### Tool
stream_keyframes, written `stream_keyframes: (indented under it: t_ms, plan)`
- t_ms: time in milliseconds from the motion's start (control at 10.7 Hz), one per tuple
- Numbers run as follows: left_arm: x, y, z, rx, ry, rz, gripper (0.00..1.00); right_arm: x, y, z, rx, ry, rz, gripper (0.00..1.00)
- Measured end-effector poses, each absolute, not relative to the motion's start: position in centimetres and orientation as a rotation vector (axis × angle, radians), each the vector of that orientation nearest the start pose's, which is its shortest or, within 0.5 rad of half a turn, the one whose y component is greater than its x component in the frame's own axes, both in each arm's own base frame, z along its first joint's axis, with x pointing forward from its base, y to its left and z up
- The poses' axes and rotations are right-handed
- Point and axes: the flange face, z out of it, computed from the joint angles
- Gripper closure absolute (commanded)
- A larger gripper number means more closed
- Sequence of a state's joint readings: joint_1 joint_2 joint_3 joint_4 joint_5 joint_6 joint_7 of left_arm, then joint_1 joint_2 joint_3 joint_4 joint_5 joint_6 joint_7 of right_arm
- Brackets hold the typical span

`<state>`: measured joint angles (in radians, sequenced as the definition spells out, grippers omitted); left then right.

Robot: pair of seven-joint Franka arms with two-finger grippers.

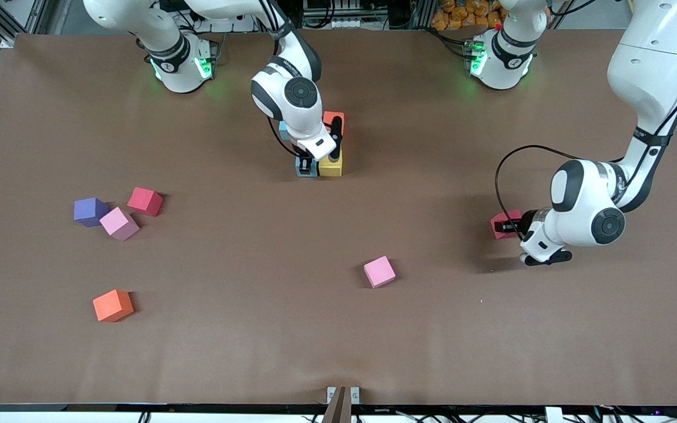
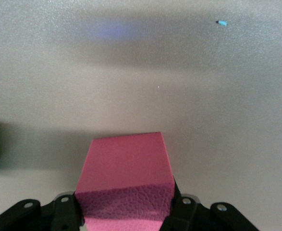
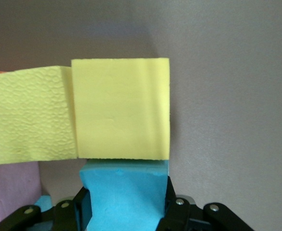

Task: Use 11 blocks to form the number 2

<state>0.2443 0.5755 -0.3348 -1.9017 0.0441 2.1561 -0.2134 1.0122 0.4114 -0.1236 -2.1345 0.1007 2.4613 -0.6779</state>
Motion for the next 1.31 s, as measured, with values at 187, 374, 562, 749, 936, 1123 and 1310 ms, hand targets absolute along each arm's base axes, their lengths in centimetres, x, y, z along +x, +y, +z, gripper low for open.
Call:
stream_keyframes:
  t_ms: [187,374,562,749,936,1123,1310]
  plan:
    - [59.5,-4.8,19.0,-3.205,-0.188,0.498,1.00,35.2,44.0,20.5,-2.302,-2.112,0.130,0.62]
    - [59.5,-4.8,19.0,-3.205,-0.188,0.498,1.00,35.0,44.2,20.5,-2.301,-2.106,0.131,0.62]
    - [59.5,-4.8,19.0,-3.205,-0.188,0.498,1.00,35.0,44.2,20.5,-2.302,-2.101,0.131,0.62]
    - [59.5,-4.8,19.0,-3.205,-0.188,0.498,1.00,35.0,44.2,20.5,-2.303,-2.099,0.131,0.62]
    - [59.5,-4.8,19.0,-3.205,-0.188,0.497,1.00,35.0,44.3,20.5,-2.303,-2.097,0.130,0.62]
    - [59.9,-4.8,19.3,-3.208,-0.189,0.485,1.00,35.0,44.3,20.6,-2.303,-2.096,0.130,0.63]
    - [60.6,-4.8,20.7,-3.205,-0.182,0.492,1.00,35.0,44.3,20.6,-2.303,-2.095,0.129,0.63]
